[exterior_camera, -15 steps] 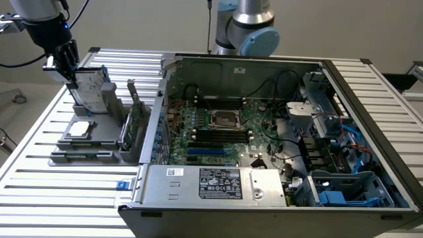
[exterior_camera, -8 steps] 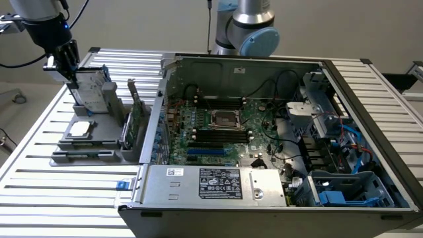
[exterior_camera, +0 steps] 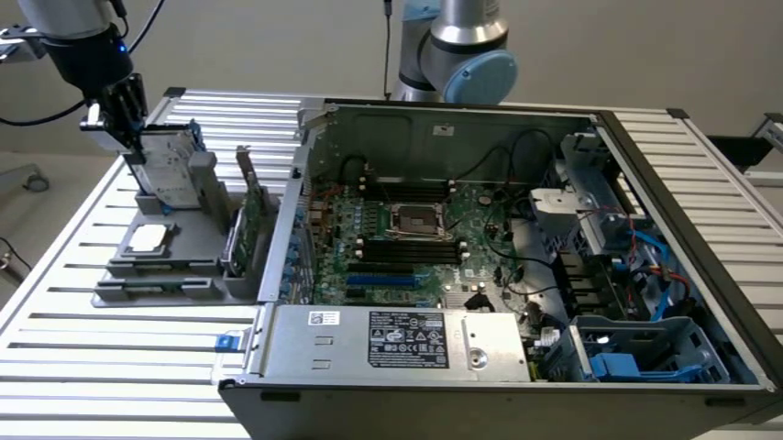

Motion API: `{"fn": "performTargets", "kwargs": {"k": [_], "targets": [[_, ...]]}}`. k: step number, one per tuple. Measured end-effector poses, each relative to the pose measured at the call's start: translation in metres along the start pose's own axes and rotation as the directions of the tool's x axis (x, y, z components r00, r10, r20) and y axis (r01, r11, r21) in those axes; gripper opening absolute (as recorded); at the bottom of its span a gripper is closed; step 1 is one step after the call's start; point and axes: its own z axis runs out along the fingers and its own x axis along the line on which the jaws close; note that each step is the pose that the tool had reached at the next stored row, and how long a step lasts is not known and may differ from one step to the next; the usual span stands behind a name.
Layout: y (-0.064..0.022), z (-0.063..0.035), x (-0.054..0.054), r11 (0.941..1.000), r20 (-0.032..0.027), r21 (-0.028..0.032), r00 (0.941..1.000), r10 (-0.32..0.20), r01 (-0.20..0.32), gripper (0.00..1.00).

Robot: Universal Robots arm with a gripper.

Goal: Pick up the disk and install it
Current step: 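Pick up the disk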

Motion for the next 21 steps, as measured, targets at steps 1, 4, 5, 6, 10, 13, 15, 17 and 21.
{"fn": "performTargets", "kwargs": {"k": [1,4,5,6,10,13,15,17,21], "targets": [[0.0,0.0,0.0,1.0,0.0,0.0,1.0,0.0,0.0,0.33],[0.0,0.0,0.0,1.0,0.0,0.0,1.0,-0.001,0.001,0.33],[0.0,0.0,0.0,1.0,0.0,0.0,1.0,-0.001,0.001,0.33],[0.0,0.0,0.0,1.0,0.0,0.0,1.0,-0.001,0.001,0.33],[0.0,0.0,0.0,1.0,0.0,0.0,1.0,-0.005,0.005,0.33],[0.0,0.0,0.0,1.0,0.0,0.0,1.0,-0.004,0.004,0.33],[0.0001,0.0,0.0,1.0,0.0,-0.0001,1.0,-0.003,0.003,0.33],[0.0001,0.0,0.0,1.0,0.0001,0.0,1.0,-0.001,0.001,0.33],[0.0001,0.0,0.0,1.0,0.0002,0.0,1.0,0.007,-0.007,0.33]]}}
